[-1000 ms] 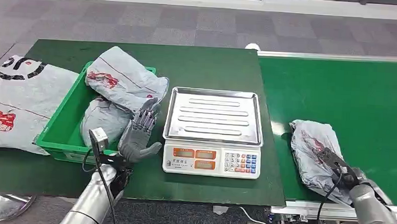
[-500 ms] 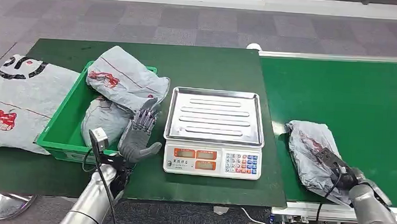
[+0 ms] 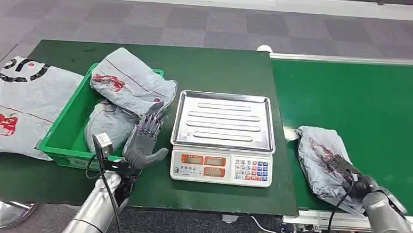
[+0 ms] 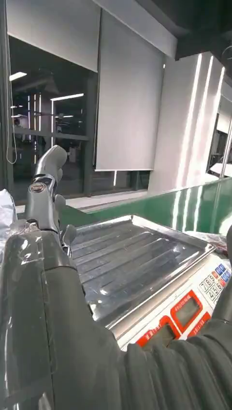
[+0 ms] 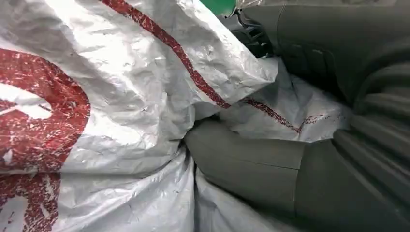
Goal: Moved the parcel from conveyor to table for the left to box.
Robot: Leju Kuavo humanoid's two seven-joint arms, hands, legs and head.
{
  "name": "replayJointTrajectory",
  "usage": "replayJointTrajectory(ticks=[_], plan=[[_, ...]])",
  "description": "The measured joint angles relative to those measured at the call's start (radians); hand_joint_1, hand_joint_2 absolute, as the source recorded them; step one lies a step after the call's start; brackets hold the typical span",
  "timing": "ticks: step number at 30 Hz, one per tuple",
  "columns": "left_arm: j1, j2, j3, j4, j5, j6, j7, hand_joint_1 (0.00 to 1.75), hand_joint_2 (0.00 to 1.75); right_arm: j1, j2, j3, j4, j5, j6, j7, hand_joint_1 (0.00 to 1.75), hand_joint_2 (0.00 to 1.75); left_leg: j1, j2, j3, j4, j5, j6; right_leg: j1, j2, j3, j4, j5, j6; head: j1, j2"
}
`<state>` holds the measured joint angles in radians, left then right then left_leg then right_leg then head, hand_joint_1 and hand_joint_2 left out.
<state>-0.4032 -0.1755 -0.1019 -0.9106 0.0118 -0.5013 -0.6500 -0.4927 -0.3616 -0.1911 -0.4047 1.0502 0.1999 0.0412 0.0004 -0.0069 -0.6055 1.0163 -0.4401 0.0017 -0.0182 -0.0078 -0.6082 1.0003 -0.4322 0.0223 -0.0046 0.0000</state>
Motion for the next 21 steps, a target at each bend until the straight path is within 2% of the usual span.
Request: replayJointTrajectory(ticks=[6,7,9,10,11,12,13,14,15,16,19,21], plan=[[0.000,0.000,0.000,0.000,0.000,0.001,0.000,0.00,1.75,-0.001,0.003,0.000,0.000,-0.007,-0.005,-0.007,1.75,1.75,0.000,0.000,-0.003,-0.001,0.000,0.000,0.000,0.000,0.002,0.001,0.000,0.000,0.000,0.000],[0.003,-0.002,0.000,-0.003,-0.001,0.013,0.000,0.00,1.75,0.011,0.024,0.001,-0.024,-0.054,-0.044,-0.050,1.75,1.75,0.001,-0.002,-0.006,-0.001,0.000,0.000,0.001,-0.003,0.004,0.002,0.000,0.000,0.000,0.000],[0.023,-0.010,0.000,-0.036,-0.004,0.047,0.000,0.00,1.75,0.087,0.117,0.004,-0.300,-0.249,-0.239,-0.228,1.75,1.75,0.000,-0.002,-0.014,-0.001,-0.001,-0.002,0.001,-0.001,0.000,0.005,0.001,-0.002,0.005,0.000],[0.028,-0.013,0.000,-0.047,-0.003,0.062,0.000,0.00,1.75,0.096,0.165,0.014,-0.510,-0.335,-0.391,-0.370,1.75,1.75,-0.005,0.009,-0.017,0.000,-0.002,-0.002,-0.004,0.010,-0.012,0.008,0.002,-0.004,0.003,0.000],[0.029,-0.019,-0.003,-0.051,-0.003,0.069,0.000,0.00,1.75,0.088,0.217,0.038,-0.679,-0.363,-0.602,-0.523,1.75,1.75,-0.009,0.012,-0.010,0.001,0.002,0.000,-0.009,0.012,-0.022,0.010,0.002,-0.003,-0.001,0.000],[0.031,-0.027,-0.006,-0.056,-0.003,0.071,0.000,0.00,1.75,0.083,0.240,0.056,-0.813,-0.338,-0.785,-0.624,1.75,1.75,-0.010,0.009,-0.012,0.000,0.005,0.000,-0.009,0.009,-0.023,0.011,0.001,-0.001,-0.005,0.000],[0.038,-0.033,-0.009,-0.063,-0.003,0.072,0.000,0.00,1.75,0.065,0.258,0.068,-0.920,-0.300,-0.948,-0.686,1.75,1.75,-0.009,-0.002,-0.013,0.000,0.009,-0.005,-0.006,-0.001,-0.020,0.011,0.001,-0.002,-0.003,0.000],[0.043,-0.036,-0.010,-0.068,-0.003,0.075,0.000,0.00,1.75,0.053,0.281,0.081,-1.011,-0.287,-1.058,-0.696,1.75,1.75,-0.004,-0.007,-0.011,0.001,0.009,-0.007,-0.004,-0.006,-0.016,0.010,0.000,-0.004,-0.005,0.000],[0.045,-0.037,-0.010,-0.070,-0.001,0.074,0.000,0.00,1.75,0.054,0.290,0.089,-1.101,-0.300,-1.122,-0.667,1.75,1.75,-0.001,-0.011,-0.010,0.001,0.008,-0.009,0.002,-0.009,-0.012,0.009,-0.003,-0.008,-0.004,0.000],[0.048,-0.035,-0.010,-0.075,0.001,0.075,0.000,0.00,1.75,0.057,0.301,0.089,-1.183,-0.326,-1.108,-0.641,1.75,1.75,0.000,-0.013,-0.007,0.001,0.005,-0.010,0.003,-0.011,-0.008,0.009,-0.004,-0.008,-0.004,0.000],[0.050,-0.032,-0.010,-0.085,0.002,0.075,0.000,0.00,1.75,0.101,0.320,0.090,-1.323,-0.341,-0.940,-0.623,1.75,1.75,0.000,-0.010,-0.008,-0.001,0.003,-0.009,0.000,-0.009,-0.011,0.009,-0.005,-0.009,-0.005,0.000],[0.050,-0.032,-0.010,-0.090,0.002,0.075,0.000,0.00,1.75,0.105,0.329,0.091,-1.385,-0.341,-0.908,-0.626,1.75,1.75,0.000,-0.005,-0.007,0.000,0.002,-0.008,0.000,-0.005,-0.011,0.009,-0.004,-0.008,-0.004,0.000]])
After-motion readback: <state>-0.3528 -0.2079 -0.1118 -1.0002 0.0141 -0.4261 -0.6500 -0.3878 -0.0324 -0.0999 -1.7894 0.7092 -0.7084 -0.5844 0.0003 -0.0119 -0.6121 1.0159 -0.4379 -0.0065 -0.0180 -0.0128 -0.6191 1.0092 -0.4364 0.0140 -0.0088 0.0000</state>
